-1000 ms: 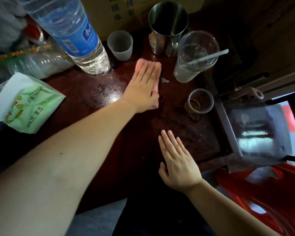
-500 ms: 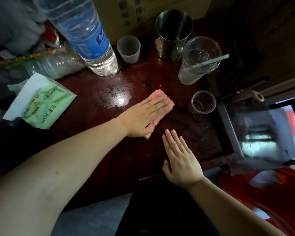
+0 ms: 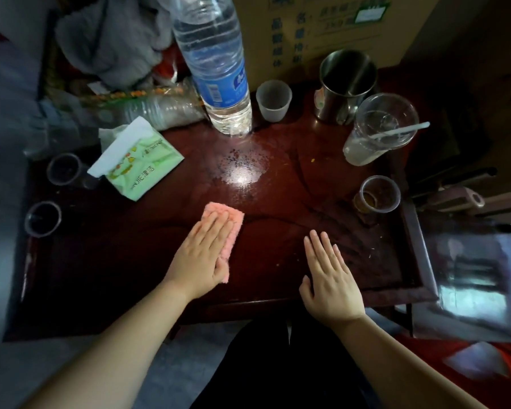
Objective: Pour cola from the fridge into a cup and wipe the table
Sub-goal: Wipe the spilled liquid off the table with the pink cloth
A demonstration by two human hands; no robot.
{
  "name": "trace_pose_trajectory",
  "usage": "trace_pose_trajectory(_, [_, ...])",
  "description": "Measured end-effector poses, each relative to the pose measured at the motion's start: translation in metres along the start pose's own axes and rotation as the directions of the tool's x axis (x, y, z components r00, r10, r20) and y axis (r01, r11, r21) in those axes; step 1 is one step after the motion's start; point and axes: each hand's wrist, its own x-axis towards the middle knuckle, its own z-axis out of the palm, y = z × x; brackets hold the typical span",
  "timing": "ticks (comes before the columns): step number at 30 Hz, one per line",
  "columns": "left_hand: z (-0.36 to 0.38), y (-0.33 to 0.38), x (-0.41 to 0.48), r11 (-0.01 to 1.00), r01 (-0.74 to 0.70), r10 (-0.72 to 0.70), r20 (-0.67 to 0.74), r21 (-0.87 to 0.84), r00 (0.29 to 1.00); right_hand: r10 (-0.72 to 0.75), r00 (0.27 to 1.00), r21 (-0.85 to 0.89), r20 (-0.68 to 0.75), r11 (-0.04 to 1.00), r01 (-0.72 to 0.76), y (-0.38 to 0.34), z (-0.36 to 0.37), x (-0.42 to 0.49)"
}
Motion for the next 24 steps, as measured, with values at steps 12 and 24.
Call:
trace_pose_trajectory(12, [-0.004,0.000,0.085,0.930,0.352,-0.357,-0.033,-0.103,0.934,-0.008,1.000,-0.001,-0.003,1.000,0.008,0.001,0.004,0.002])
trace_pose_trajectory(24, [-0.019,0.080,0.201,0.998,0.004,-0.007,-0.039,-0.066,0.999,-0.014,1.000,-0.011,0.004,1.000,0.014,0.002,0.006,0.004])
